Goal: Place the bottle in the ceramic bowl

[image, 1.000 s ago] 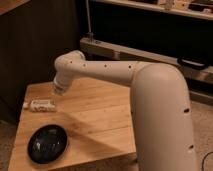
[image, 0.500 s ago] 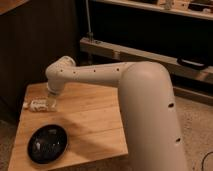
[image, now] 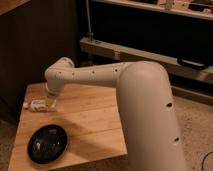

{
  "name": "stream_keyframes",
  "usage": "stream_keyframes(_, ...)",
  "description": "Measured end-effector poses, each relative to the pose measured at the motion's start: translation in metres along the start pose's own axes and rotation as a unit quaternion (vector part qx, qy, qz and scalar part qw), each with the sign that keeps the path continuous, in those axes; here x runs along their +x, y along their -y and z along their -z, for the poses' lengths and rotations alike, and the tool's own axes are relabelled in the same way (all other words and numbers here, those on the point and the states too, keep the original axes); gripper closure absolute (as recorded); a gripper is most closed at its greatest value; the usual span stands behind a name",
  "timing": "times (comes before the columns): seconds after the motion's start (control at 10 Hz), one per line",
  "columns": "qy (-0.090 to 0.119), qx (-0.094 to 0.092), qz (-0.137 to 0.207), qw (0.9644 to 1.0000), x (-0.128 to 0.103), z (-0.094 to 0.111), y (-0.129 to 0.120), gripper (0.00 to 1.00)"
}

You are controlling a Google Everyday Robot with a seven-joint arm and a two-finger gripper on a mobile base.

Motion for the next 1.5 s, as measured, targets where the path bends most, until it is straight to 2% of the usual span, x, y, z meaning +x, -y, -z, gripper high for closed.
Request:
stream_keyframes(0.3, 0.000, -0.001, -0.001, 1.0000, -0.001, 0.000, 0.000, 0.35)
stream_keyframes(0.9, -0.025, 0.001, 0.055, 0.9982, -0.016, -0.025, 0.007, 0.35)
stream_keyframes(1.5, -0.043, -0.022, 0.075, 0.9960, -0.016, -0.072, -0.004, 0.35)
